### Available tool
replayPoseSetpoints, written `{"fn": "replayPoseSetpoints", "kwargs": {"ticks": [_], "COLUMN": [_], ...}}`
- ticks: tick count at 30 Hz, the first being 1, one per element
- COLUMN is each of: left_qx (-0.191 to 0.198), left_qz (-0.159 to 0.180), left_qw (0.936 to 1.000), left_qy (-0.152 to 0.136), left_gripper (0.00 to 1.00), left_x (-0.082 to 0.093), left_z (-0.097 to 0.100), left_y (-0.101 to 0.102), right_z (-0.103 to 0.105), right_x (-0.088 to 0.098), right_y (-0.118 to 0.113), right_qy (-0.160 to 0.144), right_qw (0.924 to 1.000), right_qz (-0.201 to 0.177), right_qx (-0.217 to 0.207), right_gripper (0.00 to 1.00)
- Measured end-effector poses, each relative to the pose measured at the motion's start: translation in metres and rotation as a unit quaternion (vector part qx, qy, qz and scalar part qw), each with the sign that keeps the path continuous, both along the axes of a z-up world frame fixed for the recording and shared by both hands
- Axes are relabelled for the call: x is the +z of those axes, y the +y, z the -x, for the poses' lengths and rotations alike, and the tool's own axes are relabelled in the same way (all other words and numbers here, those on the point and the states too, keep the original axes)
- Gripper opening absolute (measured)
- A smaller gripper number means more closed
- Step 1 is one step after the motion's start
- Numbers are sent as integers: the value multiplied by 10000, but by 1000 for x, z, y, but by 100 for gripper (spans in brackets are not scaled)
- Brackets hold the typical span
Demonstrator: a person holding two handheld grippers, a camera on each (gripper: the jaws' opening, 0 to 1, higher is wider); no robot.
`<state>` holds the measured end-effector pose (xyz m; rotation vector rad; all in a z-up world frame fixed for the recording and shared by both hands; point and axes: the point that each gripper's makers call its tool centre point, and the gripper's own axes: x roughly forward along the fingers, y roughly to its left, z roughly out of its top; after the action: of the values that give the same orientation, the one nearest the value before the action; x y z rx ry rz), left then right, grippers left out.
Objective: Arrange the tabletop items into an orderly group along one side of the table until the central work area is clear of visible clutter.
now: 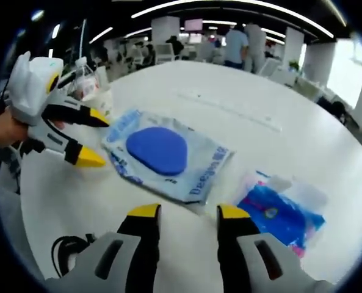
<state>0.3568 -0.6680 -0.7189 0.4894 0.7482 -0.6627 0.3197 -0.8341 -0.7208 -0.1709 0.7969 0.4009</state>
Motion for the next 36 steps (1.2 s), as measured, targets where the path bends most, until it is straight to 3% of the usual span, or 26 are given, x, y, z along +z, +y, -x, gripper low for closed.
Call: {"fn": "replayPoseSetpoints", "kwargs": {"ticks": [8,24,36], "left_qx": [46,50,183], "left_qz": [76,24,-63], "left_qw": [10000,10000,9998], "left_qy": [-43,-74,-6], "left_gripper": [49,48,48], "left_x": [5,11,8], "left_z": [4,13,21], "left_y": [1,12,31], "right_z": [13,15,14], "right_x": [-3,-11,-24], "right_y": [-31,-84,-94], "right_qy": [15,133,320], "right_qw": [9991,9936,9926], "right_qz": [43,395,396], "right_qx": [-429,-1049,-1106], "right_gripper": [34,37,37]}}
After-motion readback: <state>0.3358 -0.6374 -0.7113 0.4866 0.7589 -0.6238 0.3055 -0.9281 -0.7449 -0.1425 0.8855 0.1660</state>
